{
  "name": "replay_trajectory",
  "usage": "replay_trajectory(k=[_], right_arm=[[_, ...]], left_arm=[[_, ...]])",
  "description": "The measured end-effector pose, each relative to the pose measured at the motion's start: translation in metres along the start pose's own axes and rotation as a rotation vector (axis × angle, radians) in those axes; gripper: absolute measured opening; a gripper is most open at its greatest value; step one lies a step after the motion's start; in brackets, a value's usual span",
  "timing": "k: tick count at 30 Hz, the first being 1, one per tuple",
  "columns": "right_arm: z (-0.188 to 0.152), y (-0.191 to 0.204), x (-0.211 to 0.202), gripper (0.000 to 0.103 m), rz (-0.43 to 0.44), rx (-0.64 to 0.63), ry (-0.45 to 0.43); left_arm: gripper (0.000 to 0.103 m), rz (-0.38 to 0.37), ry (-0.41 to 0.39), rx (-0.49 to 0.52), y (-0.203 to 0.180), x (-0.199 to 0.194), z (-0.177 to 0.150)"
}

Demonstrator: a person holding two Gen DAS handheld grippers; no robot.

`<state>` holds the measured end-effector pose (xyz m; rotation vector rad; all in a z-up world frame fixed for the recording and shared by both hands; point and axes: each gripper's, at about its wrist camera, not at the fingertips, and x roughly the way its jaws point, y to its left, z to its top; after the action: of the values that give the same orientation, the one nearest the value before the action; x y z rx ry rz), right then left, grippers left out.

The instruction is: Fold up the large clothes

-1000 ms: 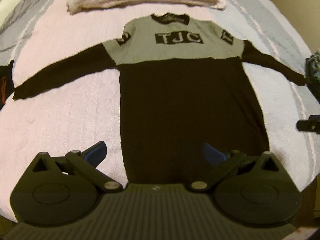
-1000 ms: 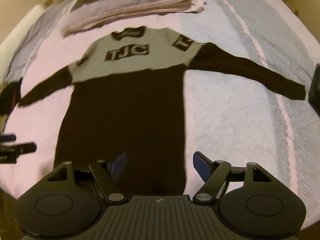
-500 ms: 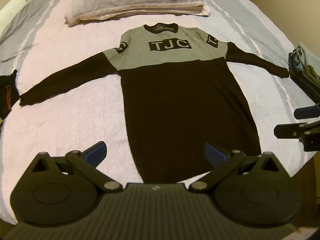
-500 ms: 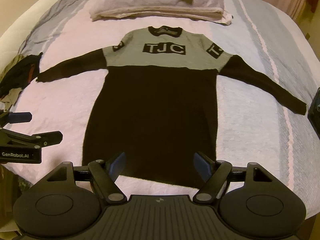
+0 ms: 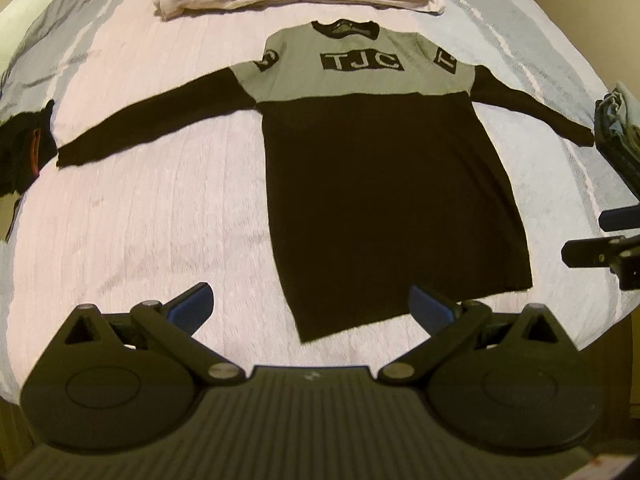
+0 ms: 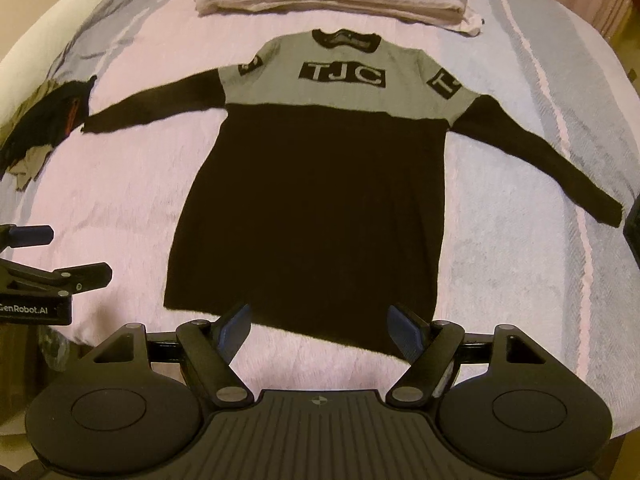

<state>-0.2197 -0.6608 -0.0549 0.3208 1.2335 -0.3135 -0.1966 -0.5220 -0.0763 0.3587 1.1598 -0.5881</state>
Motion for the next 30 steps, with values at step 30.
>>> replay_trajectory(k=[30], right_arm=[[0.015, -0.080, -0.020, 0.073, 0.017, 0.026, -0.078]], left_arm=[[0.102, 0.019, -0.052, 0.002, -0.077, -0.009, 0.040]])
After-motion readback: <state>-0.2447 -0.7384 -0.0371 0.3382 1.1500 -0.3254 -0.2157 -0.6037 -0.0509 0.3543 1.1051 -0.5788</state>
